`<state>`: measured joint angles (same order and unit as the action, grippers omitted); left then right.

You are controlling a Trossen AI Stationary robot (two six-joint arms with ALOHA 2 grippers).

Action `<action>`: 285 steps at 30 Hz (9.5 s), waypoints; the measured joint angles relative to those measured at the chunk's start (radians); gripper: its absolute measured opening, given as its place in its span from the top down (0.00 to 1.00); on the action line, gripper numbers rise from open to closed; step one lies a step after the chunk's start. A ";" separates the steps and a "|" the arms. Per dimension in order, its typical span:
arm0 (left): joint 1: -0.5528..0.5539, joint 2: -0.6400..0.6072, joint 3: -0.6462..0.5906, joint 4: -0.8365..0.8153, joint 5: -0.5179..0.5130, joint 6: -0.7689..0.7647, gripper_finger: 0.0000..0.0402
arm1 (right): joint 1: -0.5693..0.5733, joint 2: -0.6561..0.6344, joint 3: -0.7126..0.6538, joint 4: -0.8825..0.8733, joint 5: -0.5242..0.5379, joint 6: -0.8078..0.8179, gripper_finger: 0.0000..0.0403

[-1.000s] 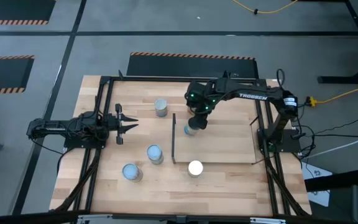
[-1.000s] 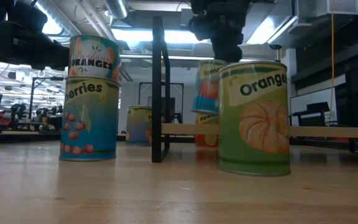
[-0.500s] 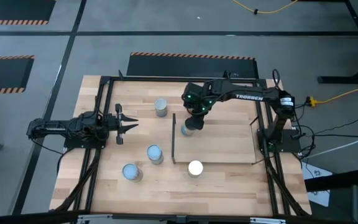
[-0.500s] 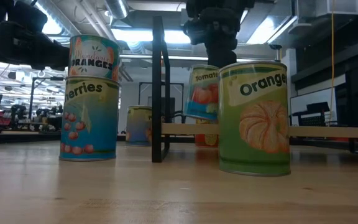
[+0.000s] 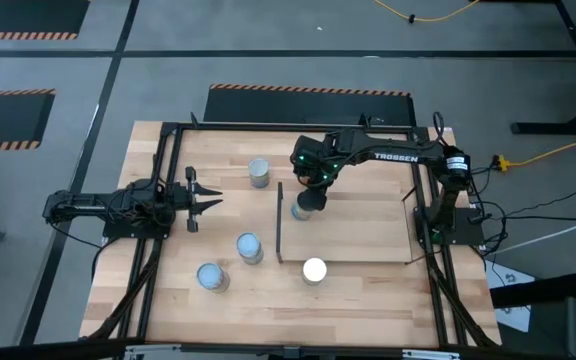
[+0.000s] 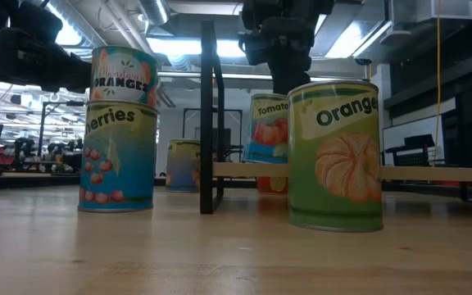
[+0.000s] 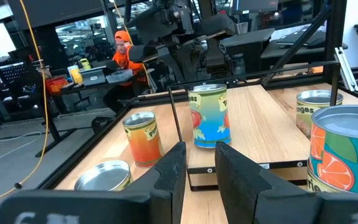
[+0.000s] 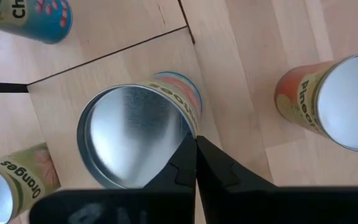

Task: Pick and place cans onto a shelf
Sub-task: Put the canned tomatoes on the shelf, then put the small canned oranges on the shelf

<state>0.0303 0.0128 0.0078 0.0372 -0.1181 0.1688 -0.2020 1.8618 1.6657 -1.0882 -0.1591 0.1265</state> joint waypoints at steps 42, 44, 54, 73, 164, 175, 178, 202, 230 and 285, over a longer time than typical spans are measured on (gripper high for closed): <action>0.000 0.000 0.000 0.000 0.000 0.000 0.80 | -0.001 -0.015 0.000 -0.005 0.000 -0.003 0.90; 0.000 0.000 0.000 0.000 0.000 0.000 0.80 | -0.001 -0.035 0.000 -0.011 0.000 -0.004 0.90; 0.000 0.000 0.000 -0.001 0.000 -0.001 0.80 | -0.008 -0.181 0.002 -0.021 0.007 -0.029 0.90; 0.000 0.000 0.000 0.000 0.000 -0.001 0.80 | -0.074 -0.558 0.002 -0.091 0.011 -0.061 0.90; -0.541 1.258 0.961 -0.590 -0.180 -0.333 0.80 | -0.073 -0.843 -0.528 0.120 0.068 -0.108 0.90; -0.541 1.260 0.961 -0.607 -0.194 -0.347 0.80 | -0.073 -0.843 -0.528 0.120 0.068 -0.108 0.90; -0.539 1.283 0.961 -0.606 -0.194 -0.346 0.80 | -0.073 -0.843 -0.528 0.120 0.069 -0.108 0.90; -0.540 1.346 0.962 -0.600 -0.235 -0.315 0.97 | -0.073 -0.843 -0.528 0.120 0.068 -0.106 0.90; -0.531 1.108 0.959 -0.342 -0.227 0.090 0.98 | -0.070 -0.840 -0.528 0.378 -0.083 -0.243 0.90; -0.186 1.470 0.961 0.274 0.375 0.227 0.98 | 0.110 -0.651 -0.526 0.528 -0.304 -0.626 0.90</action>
<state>-0.1553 1.4831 0.9686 0.3111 0.2564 0.3955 -0.0917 1.2108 1.1393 -0.5600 -0.4636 -0.4995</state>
